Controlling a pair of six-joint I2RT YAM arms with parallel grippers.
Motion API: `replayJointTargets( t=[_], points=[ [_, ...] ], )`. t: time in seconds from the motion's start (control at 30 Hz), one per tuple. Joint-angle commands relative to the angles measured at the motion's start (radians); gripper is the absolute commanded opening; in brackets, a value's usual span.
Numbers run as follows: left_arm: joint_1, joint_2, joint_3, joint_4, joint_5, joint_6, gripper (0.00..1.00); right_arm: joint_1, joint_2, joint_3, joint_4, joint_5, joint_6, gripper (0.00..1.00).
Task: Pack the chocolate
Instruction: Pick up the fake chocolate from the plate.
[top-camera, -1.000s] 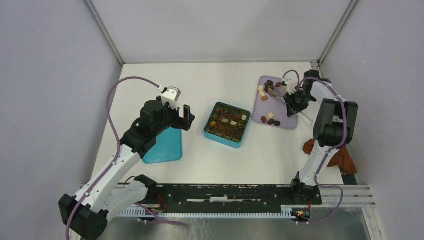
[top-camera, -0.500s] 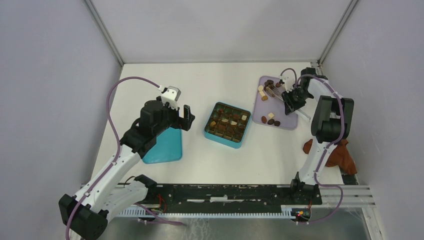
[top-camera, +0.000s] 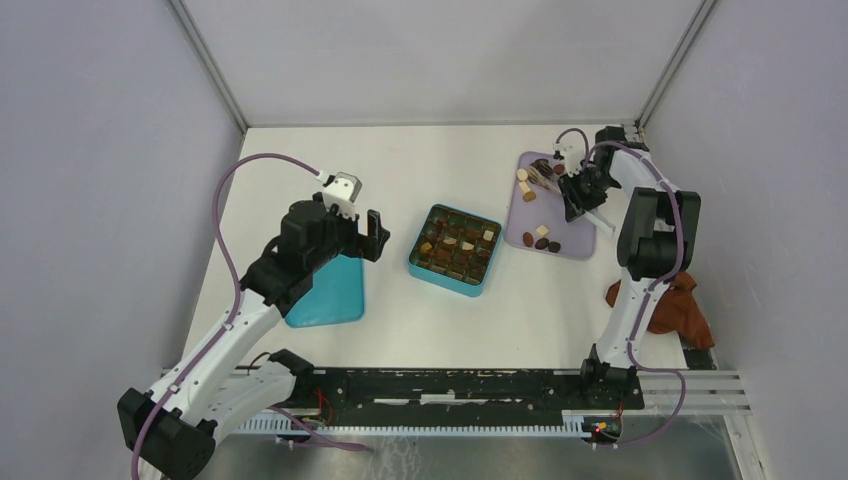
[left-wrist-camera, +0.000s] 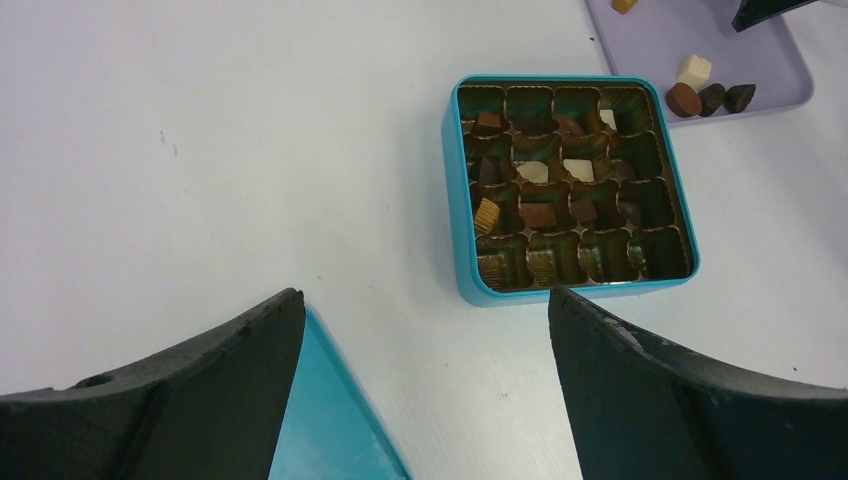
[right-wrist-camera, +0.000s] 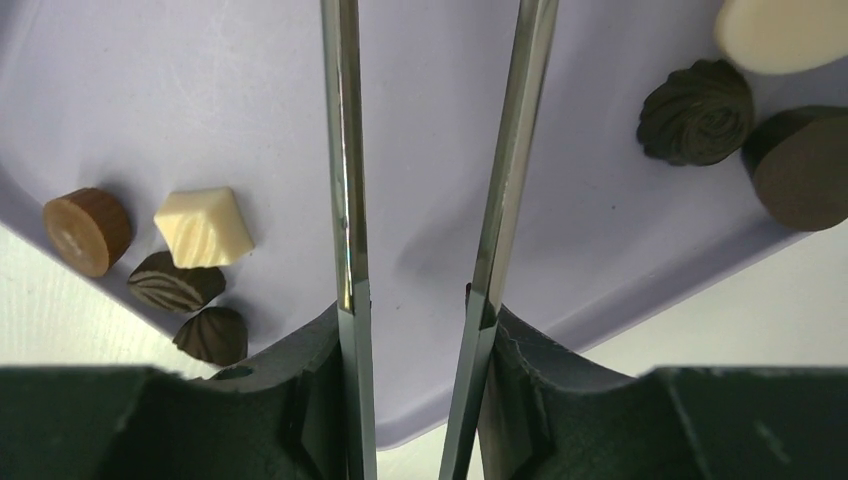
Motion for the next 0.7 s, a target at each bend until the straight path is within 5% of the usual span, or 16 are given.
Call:
replayJointTargets(
  t=[0.0, 0.33, 0.67],
  points=[
    [0.004, -0.004, -0.004, 0.023, 0.010, 0.024, 0.96, 0.017, 0.035, 0.073, -0.002, 0.027, 0.031, 0.45],
    [0.004, 0.003, -0.003, 0.022, 0.009, 0.024, 0.96, 0.026, 0.057, 0.096, -0.015, 0.048, 0.029, 0.43],
    [0.004, -0.001, -0.003, 0.022, 0.010, 0.024, 0.96, 0.018, -0.025, 0.031, 0.013, 0.044, 0.027, 0.02]
  ],
)
